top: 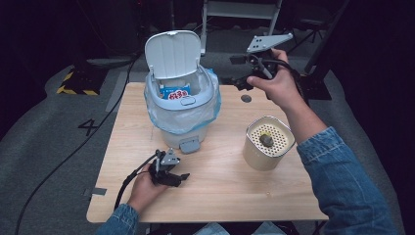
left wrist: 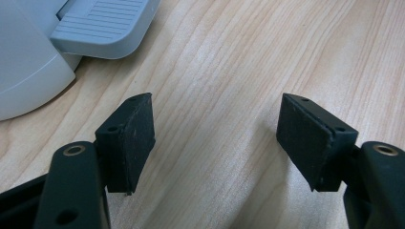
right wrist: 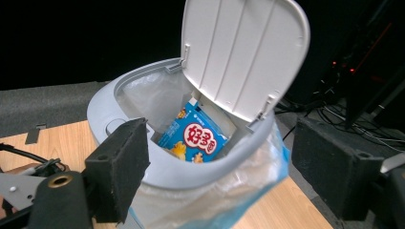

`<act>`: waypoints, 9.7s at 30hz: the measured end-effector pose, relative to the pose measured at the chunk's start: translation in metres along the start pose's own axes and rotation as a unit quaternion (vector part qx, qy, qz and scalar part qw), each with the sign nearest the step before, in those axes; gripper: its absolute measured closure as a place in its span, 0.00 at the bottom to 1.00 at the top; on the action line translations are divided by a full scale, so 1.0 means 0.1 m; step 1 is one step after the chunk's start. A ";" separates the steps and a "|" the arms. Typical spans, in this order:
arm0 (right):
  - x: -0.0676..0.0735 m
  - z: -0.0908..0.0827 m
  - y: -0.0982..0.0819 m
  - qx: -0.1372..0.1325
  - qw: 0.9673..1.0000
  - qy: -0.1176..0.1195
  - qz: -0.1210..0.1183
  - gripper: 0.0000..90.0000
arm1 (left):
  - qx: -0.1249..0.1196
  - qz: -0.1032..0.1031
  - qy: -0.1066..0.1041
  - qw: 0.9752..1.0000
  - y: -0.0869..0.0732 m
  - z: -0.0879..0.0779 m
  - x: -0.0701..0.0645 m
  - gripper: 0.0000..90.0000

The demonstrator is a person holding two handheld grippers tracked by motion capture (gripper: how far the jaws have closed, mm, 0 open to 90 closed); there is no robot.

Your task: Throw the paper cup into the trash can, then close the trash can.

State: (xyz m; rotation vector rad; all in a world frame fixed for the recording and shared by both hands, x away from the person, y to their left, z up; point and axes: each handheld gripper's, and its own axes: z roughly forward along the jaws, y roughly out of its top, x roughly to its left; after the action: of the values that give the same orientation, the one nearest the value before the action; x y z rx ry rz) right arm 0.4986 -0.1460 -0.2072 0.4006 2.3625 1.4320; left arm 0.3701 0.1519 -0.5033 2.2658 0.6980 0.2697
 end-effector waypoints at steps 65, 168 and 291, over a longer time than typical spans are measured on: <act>0.39 -1.74 -2.64 0.102 0.974 -0.132 0.150 0.27 | 0.004 -0.019 0.016 1.000 -0.04 -0.05 0.07 0.33; 0.64 -1.28 -3.84 0.161 0.951 -0.172 0.200 0.16 | -0.284 -0.103 0.036 0.953 1.48 -2.17 1.54 0.39; 0.60 -1.24 -3.83 0.160 0.955 -0.159 0.192 0.16 | -0.168 0.001 -0.009 0.986 1.88 -1.68 0.73 0.38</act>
State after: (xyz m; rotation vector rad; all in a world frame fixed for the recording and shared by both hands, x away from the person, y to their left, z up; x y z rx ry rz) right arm 0.3680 -0.3920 -0.5042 1.1385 2.3250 1.0178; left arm 0.4416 0.1835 -0.2525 1.9446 0.5921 0.3410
